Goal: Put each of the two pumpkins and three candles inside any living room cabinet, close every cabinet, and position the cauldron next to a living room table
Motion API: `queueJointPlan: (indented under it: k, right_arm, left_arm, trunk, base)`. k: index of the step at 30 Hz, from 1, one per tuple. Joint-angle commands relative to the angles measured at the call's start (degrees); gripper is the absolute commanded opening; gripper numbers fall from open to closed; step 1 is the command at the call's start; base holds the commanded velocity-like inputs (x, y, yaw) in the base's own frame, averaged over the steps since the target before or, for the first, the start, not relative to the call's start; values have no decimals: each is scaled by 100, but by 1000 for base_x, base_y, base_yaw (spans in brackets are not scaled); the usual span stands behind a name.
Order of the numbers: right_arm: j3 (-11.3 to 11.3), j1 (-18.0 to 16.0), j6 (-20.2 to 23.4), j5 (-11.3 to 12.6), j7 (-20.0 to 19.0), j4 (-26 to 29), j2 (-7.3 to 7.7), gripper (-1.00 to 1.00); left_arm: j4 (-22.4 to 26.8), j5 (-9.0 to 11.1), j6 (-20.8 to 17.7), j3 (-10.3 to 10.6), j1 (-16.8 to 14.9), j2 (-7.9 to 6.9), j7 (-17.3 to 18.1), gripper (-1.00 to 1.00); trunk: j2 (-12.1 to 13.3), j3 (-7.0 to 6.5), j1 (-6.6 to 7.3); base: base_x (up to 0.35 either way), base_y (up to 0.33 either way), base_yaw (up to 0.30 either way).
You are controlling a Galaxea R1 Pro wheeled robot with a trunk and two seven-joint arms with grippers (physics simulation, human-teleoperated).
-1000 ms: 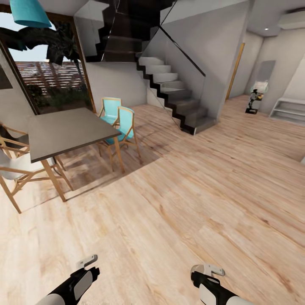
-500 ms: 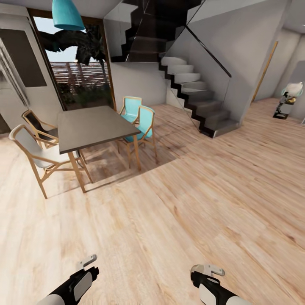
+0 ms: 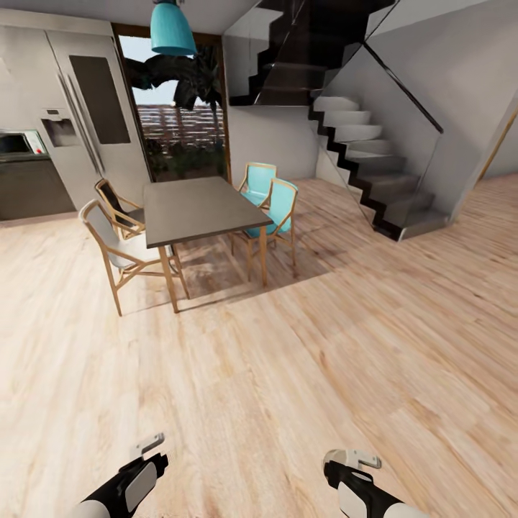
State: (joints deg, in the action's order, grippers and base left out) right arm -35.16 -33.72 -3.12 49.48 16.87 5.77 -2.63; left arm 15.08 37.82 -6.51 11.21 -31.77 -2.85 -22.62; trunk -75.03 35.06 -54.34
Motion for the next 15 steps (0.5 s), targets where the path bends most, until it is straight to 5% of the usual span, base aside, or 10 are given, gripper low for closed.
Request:
queueJointPlan:
  k: [1,15]
  right_arm:
    - [-52,-3,-22,53,18,3,-1,-100]
    - [-52,-3,-22,51,18,-1,-1,-100]
  left_arm:
    - [9,27,-35,48,-1,-5,-40,100]
    - [-14,24,-33,48,0,-5,-36,100]
  trunk:
    - [-3,5,0]
    - [-3,5,0]
  base:
    - [-3,0,291]
    - [0,0,291]
